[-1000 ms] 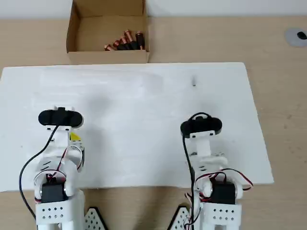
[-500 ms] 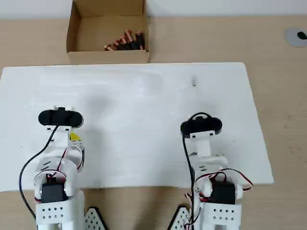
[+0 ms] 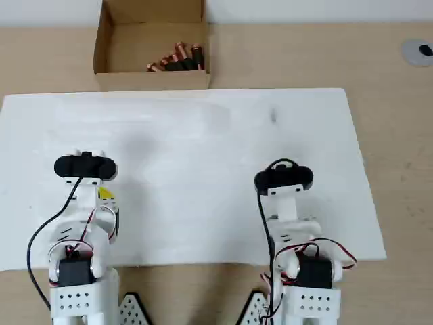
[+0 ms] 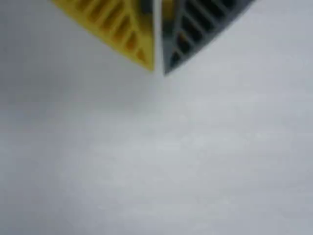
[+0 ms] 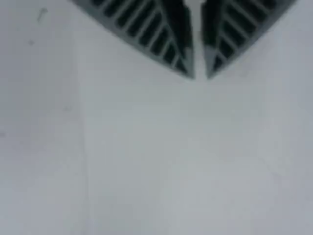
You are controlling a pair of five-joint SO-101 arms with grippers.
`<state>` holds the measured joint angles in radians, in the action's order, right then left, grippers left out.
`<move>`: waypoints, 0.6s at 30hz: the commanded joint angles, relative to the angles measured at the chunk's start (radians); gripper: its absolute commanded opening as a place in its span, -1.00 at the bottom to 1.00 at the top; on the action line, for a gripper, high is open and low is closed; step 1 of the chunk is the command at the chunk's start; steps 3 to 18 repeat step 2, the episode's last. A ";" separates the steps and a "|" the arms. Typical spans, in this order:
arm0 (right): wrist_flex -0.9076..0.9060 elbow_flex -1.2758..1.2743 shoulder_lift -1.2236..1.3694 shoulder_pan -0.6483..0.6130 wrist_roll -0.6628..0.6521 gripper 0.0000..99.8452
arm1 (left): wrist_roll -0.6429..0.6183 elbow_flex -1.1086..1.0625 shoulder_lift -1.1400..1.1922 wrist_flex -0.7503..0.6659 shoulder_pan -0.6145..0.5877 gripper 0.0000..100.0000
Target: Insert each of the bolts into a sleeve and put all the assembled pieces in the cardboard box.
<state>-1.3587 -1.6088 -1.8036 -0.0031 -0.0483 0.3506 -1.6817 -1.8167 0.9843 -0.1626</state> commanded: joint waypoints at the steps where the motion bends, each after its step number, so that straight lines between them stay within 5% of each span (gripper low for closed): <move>1: 0.015 -0.001 -0.117 0.016 -0.005 -0.98 | 0.006 -0.012 -0.010 -0.015 -0.005 -0.98; 18: 0.015 -0.001 -0.117 0.016 -0.005 -0.98 | 0.006 -0.012 -0.010 -0.015 -0.005 -0.98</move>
